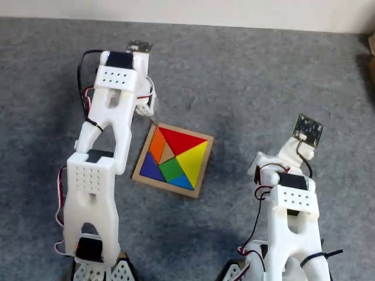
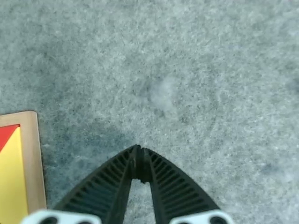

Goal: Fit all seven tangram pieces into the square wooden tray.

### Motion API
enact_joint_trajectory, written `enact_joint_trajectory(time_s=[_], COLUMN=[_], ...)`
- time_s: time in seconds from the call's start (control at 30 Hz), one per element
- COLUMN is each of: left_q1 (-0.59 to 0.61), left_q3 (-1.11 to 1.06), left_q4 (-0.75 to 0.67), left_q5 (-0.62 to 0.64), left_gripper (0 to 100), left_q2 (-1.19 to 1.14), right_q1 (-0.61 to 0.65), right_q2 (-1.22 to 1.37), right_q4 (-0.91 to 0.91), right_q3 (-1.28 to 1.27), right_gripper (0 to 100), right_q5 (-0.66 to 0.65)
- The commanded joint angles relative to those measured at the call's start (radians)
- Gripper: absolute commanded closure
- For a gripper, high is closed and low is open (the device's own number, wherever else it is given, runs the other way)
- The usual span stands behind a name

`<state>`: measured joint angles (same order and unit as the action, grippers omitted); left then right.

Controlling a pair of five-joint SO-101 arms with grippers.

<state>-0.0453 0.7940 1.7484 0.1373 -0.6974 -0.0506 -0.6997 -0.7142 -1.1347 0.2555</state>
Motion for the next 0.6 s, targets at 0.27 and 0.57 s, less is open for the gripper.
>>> enact_joint_trajectory(time_s=[0.27, 0.57], left_q1=[-0.064, -0.058], left_q3=[-0.297, -0.863], left_q4=[0.008, -0.267], left_q5=[0.002, 0.002], left_gripper=[99, 100], left_q2=[0.542, 1.081], right_q1=[0.004, 0.054], right_q2=[-0.154, -0.559], right_q4=[0.012, -0.045], right_q3=[0.001, -0.11], right_gripper=[99.5, 99.5], right_q5=[0.005, 0.003])
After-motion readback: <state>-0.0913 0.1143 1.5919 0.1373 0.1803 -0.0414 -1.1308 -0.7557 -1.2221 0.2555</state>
